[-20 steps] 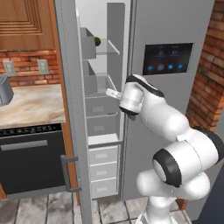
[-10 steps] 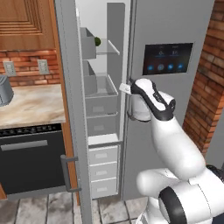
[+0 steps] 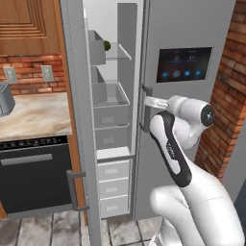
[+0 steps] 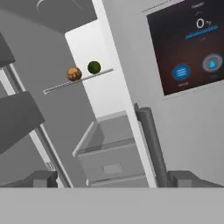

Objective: There's a chicken drumstick in the fridge that needs to be moved to the freezer for freezing. Pick up the chicken drumstick from the fridge, place it on any shelf in the freezer, and close the fridge and freezer doors when done.

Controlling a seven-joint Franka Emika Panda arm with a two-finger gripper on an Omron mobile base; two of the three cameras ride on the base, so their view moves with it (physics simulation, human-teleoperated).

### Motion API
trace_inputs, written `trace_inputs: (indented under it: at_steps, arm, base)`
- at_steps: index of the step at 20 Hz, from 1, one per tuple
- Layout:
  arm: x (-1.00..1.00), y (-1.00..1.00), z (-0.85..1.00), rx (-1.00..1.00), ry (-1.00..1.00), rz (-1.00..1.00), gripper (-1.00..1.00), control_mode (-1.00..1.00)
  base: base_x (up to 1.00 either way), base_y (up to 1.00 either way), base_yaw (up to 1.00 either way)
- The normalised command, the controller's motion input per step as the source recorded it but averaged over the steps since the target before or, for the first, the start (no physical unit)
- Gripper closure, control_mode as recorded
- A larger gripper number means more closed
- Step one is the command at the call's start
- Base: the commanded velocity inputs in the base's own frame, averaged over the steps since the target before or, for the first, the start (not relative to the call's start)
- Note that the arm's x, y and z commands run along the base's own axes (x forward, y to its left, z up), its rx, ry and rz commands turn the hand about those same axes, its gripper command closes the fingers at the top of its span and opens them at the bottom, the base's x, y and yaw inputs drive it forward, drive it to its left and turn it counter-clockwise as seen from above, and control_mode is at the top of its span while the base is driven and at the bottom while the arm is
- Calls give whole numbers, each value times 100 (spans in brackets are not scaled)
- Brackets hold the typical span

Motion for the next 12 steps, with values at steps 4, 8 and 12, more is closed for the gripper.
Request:
trace_inputs:
  at_steps: [4,8,12]
  arm:
    - [-100,15,36,0,9,-11,-100,-100]
    - [-100,5,61,2,0,-14,-100,-100]
    - [-100,10,44,0,3,-12,-100,-100]
  base:
    - [0,0,0]
    - [0,0,0]
    - [0,0,0]
